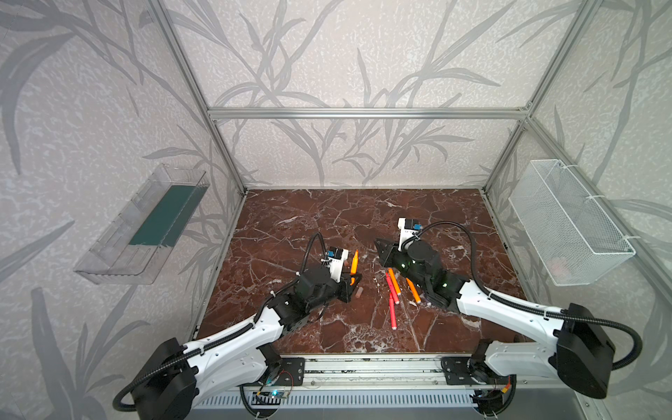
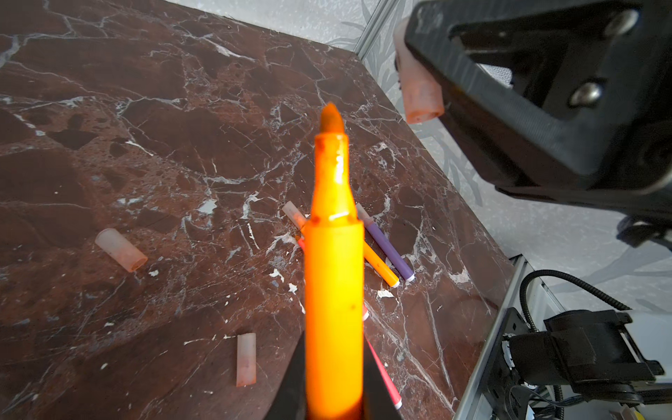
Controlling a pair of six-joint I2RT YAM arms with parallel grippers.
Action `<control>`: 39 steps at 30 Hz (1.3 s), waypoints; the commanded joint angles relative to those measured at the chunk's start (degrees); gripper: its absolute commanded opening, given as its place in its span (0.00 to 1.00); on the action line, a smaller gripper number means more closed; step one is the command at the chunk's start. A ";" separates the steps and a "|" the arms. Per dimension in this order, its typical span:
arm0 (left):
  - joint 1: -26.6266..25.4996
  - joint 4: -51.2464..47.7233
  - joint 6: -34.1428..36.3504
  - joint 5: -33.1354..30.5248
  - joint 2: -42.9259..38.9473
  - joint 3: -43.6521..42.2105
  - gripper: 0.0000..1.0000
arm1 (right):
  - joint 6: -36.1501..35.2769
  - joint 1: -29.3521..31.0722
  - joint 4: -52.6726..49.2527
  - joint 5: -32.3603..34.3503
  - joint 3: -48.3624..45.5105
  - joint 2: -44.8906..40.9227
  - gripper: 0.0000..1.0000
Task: Insert the pens into the pen caps
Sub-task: 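Carry the cap with the right gripper above the marker tip in the left gripper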
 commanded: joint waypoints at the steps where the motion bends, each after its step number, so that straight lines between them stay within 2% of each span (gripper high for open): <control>1: -0.28 4.13 0.80 1.91 0.82 0.79 0.00 | 0.52 -0.08 5.51 -3.60 0.05 0.96 0.06; 14: -0.59 5.59 0.50 2.51 1.66 0.47 0.00 | 1.35 -0.04 11.29 -7.93 3.18 6.84 0.05; 27: -0.54 5.82 0.27 1.82 2.20 0.39 0.00 | 0.85 0.07 10.58 -8.24 2.36 4.49 0.04; 39: -0.62 5.93 0.18 0.32 2.36 0.31 0.00 | 2.61 0.64 12.99 -9.94 1.39 6.35 0.03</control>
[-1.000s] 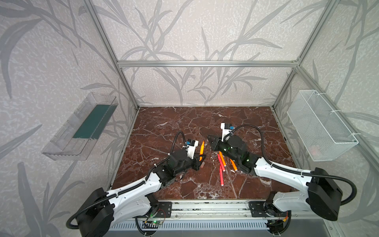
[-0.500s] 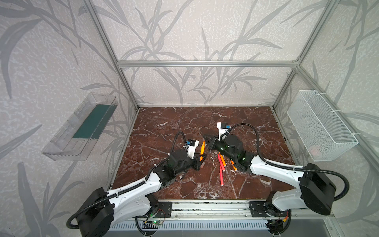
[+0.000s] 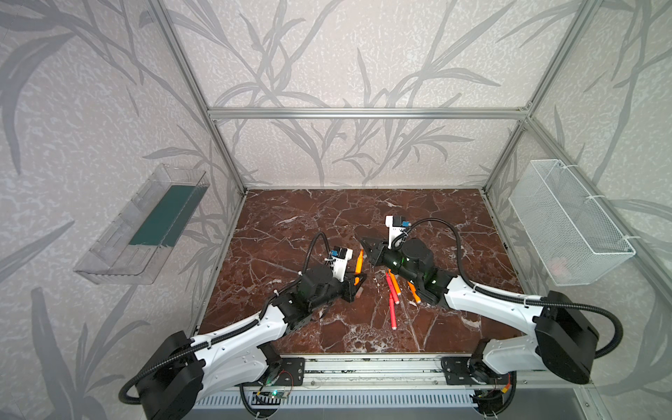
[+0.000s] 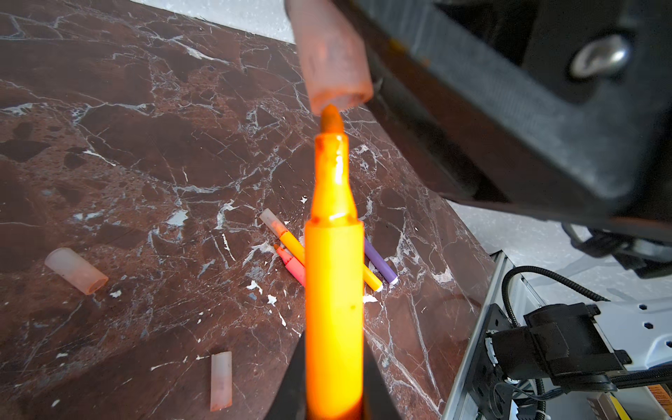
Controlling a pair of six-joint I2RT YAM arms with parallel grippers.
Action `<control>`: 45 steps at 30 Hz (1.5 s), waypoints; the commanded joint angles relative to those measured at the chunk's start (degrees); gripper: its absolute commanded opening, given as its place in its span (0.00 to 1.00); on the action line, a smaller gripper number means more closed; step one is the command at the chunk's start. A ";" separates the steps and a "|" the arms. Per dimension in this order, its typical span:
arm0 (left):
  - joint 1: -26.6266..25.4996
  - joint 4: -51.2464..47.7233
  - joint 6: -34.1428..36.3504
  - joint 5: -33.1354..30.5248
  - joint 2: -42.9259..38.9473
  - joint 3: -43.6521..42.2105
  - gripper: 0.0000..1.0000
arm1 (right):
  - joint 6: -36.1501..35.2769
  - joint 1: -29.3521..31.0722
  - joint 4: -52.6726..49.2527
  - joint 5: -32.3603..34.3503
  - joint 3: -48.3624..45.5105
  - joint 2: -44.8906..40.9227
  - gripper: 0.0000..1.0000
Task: Insert the pens into the pen caps
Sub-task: 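Carry the cap with the right gripper above the marker tip in the left gripper, then push the cap down onto the orange marker tip with the right gripper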
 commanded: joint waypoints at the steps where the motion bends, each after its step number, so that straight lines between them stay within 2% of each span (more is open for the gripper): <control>1: -0.20 1.38 0.16 -1.80 -0.27 0.35 0.00 | 0.78 0.57 3.07 -0.83 -0.33 0.62 0.03; 15: 0.42 1.97 -2.42 -3.06 0.04 1.42 0.00 | 1.93 1.54 5.88 -1.46 -2.45 3.37 0.01; 21: 4.45 7.36 -7.30 6.77 -0.35 0.53 0.00 | 1.45 1.89 11.23 -2.42 -5.53 3.53 0.02; 27: 4.54 12.20 -8.34 12.63 -1.29 -0.28 0.00 | 0.08 1.90 16.11 -5.69 -7.41 3.68 0.02; 32: 4.60 14.40 -8.87 13.48 -2.85 -1.36 0.00 | -0.01 1.99 19.62 -7.09 -9.70 3.11 0.07; 45: 4.71 13.20 -7.66 11.77 -5.37 -2.07 0.00 | 1.75 4.90 24.48 -11.60 -12.83 2.08 0.11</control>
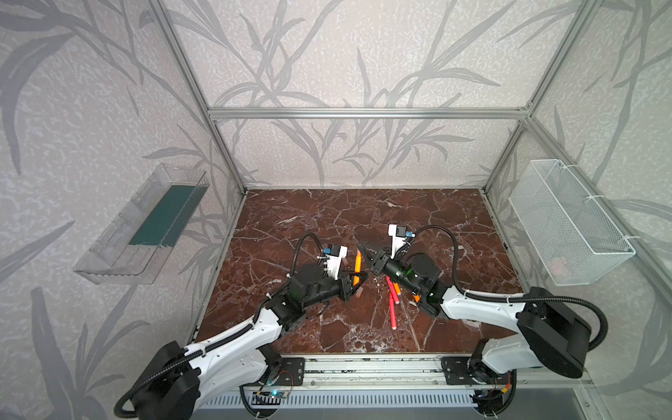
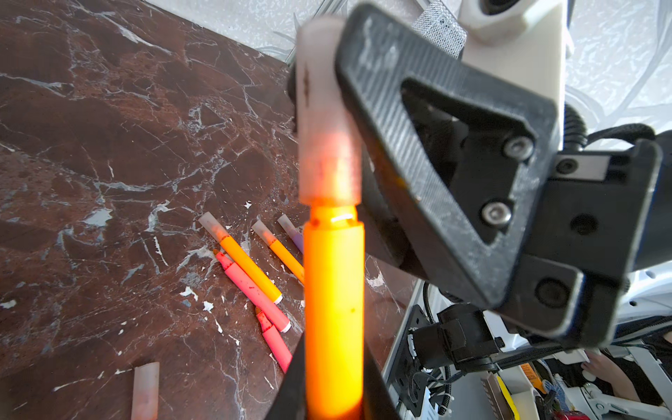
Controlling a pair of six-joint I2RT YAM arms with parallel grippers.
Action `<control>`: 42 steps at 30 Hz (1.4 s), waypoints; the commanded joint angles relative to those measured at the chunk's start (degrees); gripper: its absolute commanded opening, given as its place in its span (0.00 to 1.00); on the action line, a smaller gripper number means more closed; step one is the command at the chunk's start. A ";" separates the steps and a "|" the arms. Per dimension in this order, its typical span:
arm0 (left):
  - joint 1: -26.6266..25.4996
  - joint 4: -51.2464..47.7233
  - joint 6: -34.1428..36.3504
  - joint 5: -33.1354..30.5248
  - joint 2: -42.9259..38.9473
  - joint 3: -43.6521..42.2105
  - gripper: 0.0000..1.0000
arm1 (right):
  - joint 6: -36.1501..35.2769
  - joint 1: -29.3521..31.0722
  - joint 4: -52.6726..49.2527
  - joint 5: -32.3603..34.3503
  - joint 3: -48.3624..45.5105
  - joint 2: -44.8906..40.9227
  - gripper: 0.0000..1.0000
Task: Insert the pens into the pen caps
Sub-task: 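Push the cap down onto the orange marker tip with the right gripper, then open the right gripper to release the cap on the marker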
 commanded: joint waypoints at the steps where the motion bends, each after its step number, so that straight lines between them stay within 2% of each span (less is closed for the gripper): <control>1: 0.18 6.37 1.64 -0.44 -1.63 0.52 0.00 | 0.53 3.24 -2.47 -5.96 -2.39 -0.81 0.11; 3: 0.23 4.17 2.76 -2.30 -1.82 0.91 0.00 | 0.96 4.41 -6.26 -4.25 -1.74 -1.76 0.11; 6: 0.05 -0.65 5.18 -5.31 -1.77 2.23 0.00 | 0.67 7.31 -21.40 2.67 2.02 -4.30 0.06; 8: -0.03 -2.39 6.39 -7.34 -1.92 2.47 0.00 | -0.98 10.78 -26.87 6.81 4.17 -5.04 0.05; 13: -0.29 -5.89 8.97 -11.15 -3.38 2.99 0.00 | -1.27 14.17 -34.27 13.17 7.31 -4.59 0.04; 18: -0.41 -8.15 10.54 -12.83 -4.53 3.61 0.00 | -1.47 15.18 -39.25 14.45 11.10 -1.86 0.04; 21: -0.43 -7.59 10.72 -11.77 -5.10 3.17 0.00 | -1.93 15.17 -38.68 14.74 11.73 -0.79 0.05; 23: -0.39 -6.86 10.71 -10.69 -5.32 2.79 0.00 | -2.96 15.18 -37.33 14.59 11.60 -0.66 0.09; 26: -0.39 -6.39 10.61 -10.58 -5.69 2.14 0.00 | -5.10 15.03 -33.47 14.82 10.76 -1.02 0.22; 28: -0.39 -6.46 10.68 -10.75 -5.79 1.73 0.00 | -6.46 14.83 -34.09 15.62 10.68 -2.67 0.33; 34: -0.43 -6.30 11.53 -9.98 -5.60 0.29 0.00 | -10.05 14.28 -39.24 21.67 9.45 -12.47 0.56; 37: -0.57 -6.13 12.25 -8.95 -5.60 -0.21 0.00 | -13.11 13.69 -40.20 22.78 9.18 -15.70 0.60; 42: -1.38 -5.07 13.97 -6.67 -5.14 -0.61 0.00 | -13.95 11.98 -41.49 22.74 11.78 -14.55 0.60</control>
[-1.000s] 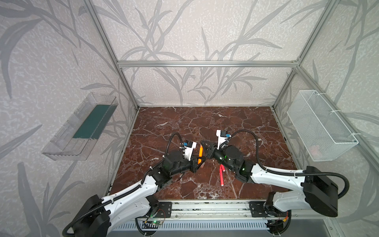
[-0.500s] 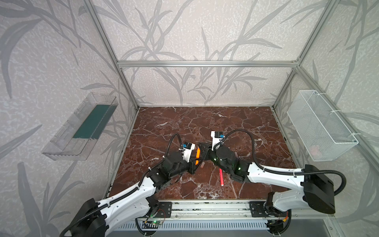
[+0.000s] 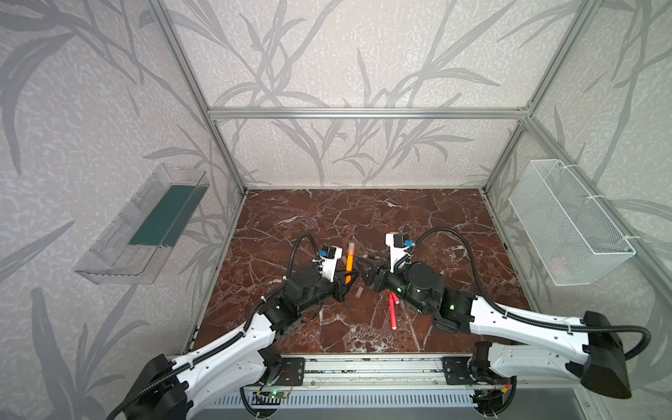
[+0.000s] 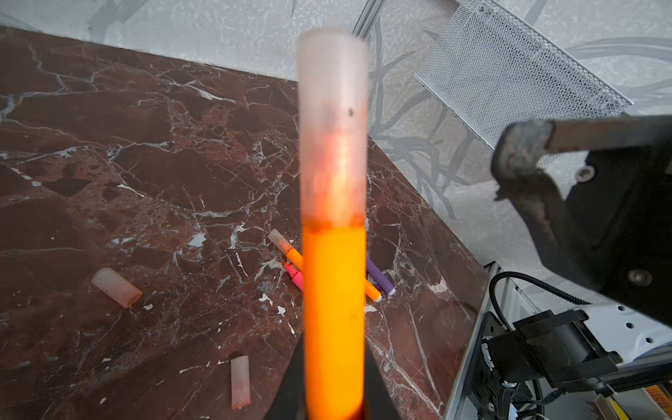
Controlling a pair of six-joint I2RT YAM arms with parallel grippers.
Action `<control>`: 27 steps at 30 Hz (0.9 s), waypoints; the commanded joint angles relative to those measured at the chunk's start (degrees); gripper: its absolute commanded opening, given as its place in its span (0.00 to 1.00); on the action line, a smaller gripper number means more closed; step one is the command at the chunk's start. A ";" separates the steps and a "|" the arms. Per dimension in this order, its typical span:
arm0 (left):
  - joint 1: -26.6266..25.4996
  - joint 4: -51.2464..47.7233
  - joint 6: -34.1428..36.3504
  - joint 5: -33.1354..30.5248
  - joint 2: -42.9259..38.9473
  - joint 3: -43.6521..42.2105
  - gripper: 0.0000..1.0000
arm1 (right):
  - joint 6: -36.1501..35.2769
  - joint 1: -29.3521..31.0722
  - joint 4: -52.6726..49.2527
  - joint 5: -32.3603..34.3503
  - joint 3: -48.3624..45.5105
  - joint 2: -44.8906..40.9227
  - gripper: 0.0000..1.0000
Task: Insert the pens into the pen caps
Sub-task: 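Open the right gripper to release the cap on the marker, then press the cap down with the right gripper while the left gripper holds the marker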
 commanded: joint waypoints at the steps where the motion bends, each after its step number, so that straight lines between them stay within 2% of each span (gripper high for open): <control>1: -0.96 2.69 2.63 2.19 -0.03 -0.45 0.00 | -2.26 -1.18 -2.51 1.19 2.54 2.18 0.58; 8: -2.74 2.63 4.54 1.92 1.20 -0.45 0.00 | -0.44 -4.48 -3.04 -4.71 8.46 10.26 0.46; 21: -3.49 2.72 5.34 1.73 1.25 -1.14 0.00 | -0.28 -6.79 -4.53 -5.31 11.67 13.01 0.31; 24: -3.49 2.89 5.51 1.44 1.57 -1.22 0.00 | -0.38 -6.94 -5.32 -5.81 12.33 13.79 0.23; 27: -3.49 3.22 5.88 0.80 1.78 -1.23 0.00 | -0.20 -7.04 -5.91 -7.00 12.54 14.42 0.08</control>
